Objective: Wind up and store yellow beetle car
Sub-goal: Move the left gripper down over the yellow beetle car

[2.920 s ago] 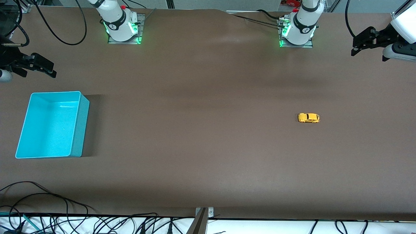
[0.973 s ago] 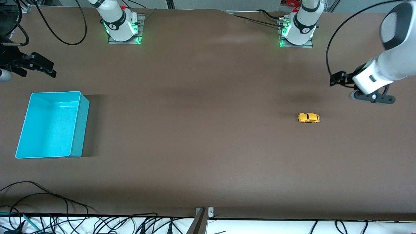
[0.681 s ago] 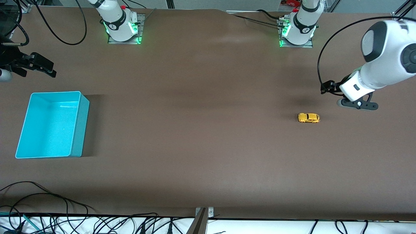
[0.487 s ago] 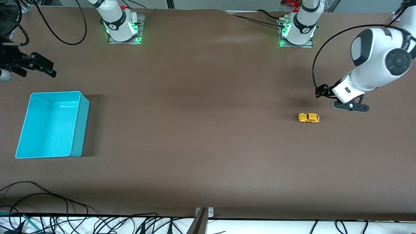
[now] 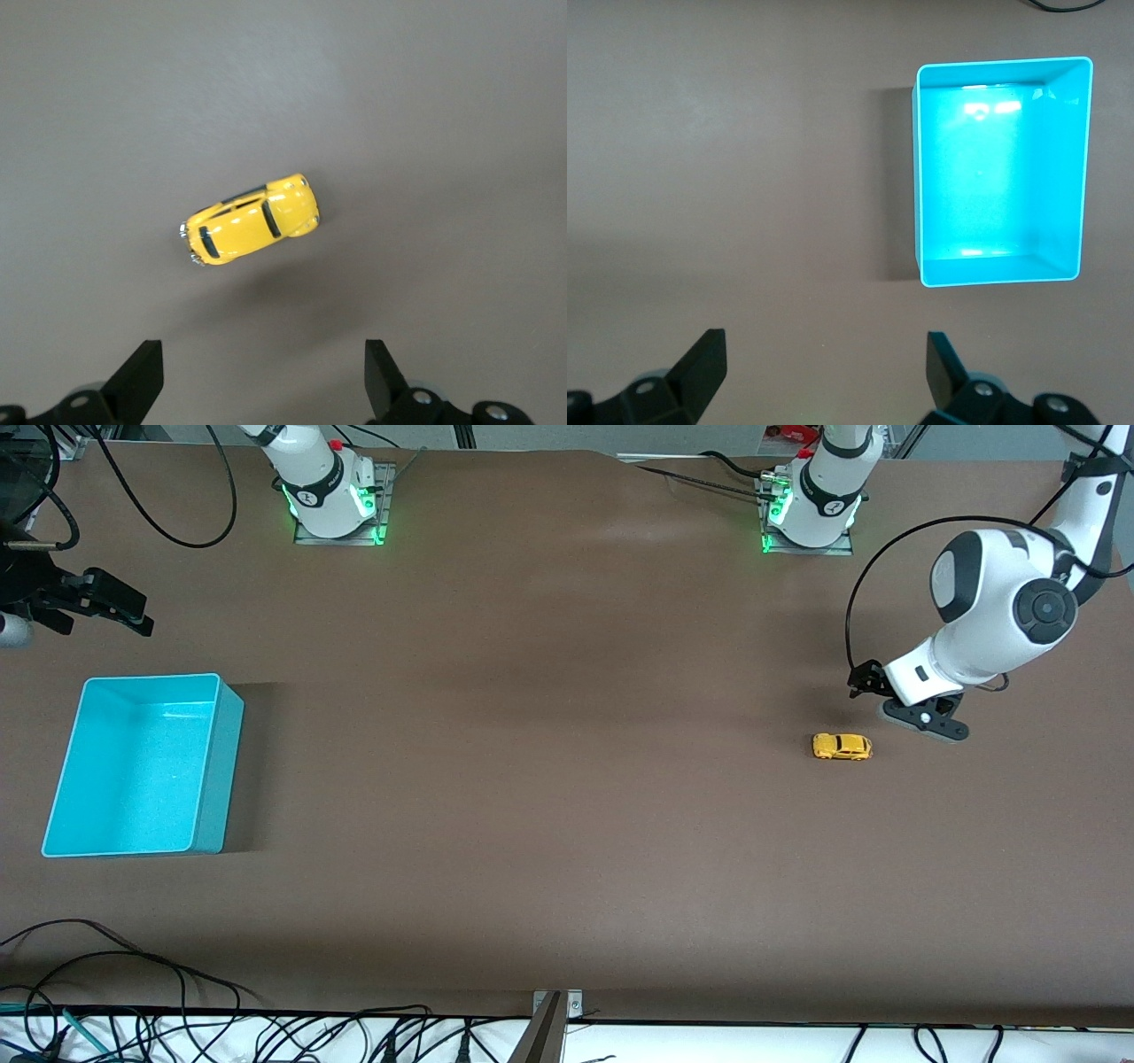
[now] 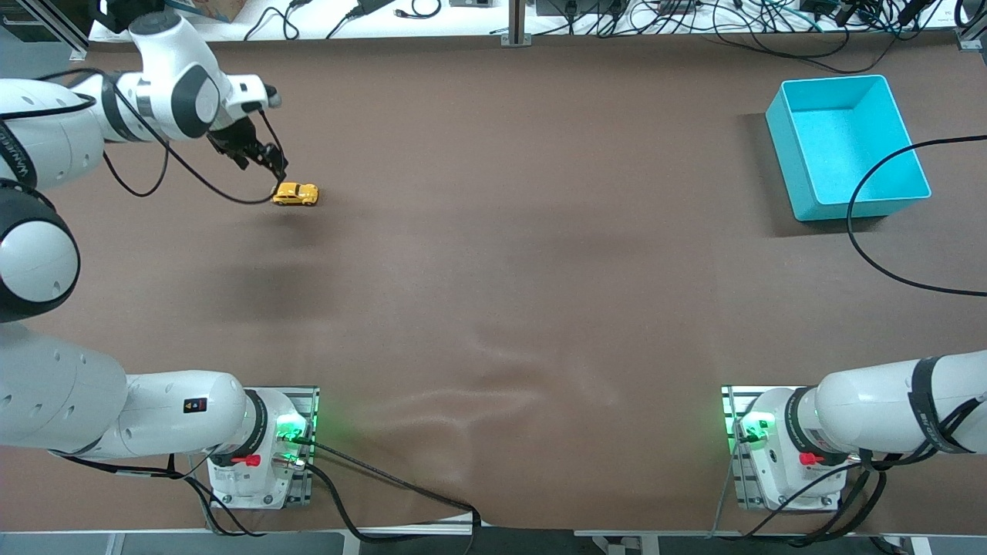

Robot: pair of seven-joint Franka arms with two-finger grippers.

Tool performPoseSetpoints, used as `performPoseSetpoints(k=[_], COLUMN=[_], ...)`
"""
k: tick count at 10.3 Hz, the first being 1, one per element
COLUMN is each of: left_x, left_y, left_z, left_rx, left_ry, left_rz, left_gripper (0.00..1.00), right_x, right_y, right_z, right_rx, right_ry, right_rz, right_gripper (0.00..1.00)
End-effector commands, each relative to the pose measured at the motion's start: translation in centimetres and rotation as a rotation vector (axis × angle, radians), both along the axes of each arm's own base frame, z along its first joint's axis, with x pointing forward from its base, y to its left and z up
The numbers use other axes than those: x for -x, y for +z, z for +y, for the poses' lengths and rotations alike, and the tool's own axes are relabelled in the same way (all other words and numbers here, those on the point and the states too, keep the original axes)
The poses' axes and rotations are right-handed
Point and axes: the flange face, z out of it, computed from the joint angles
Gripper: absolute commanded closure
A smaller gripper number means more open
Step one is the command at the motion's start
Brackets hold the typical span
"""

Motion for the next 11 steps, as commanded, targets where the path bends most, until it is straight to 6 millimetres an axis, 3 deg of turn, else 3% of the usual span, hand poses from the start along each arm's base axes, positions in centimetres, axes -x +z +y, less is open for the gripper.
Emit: performPoseSetpoints(k=[1, 5, 11], left_x=[0.0, -0.4, -1.5], left_y=[-1.7, -4.6, -8.5], left_z=[0.2, 0.3, -0.2], left_rx=[0.035, 0.083, 0.086], left_ry=[-0.298, -0.74, -1.203], left_rz=[-0.009, -0.033, -0.114], left_gripper=[0.0, 0.01, 0.01], right_x=[0.4, 0.3, 0.3], right_y=[0.8, 0.8, 0.8], right_z=[0.1, 0.1, 0.1], right_rx=[-0.005, -0.005, -0.005], right_ry=[-0.001, -0.001, -0.001], right_rz=[-0.001, -0.002, -0.002], right_gripper=[0.0, 0.0, 0.0])
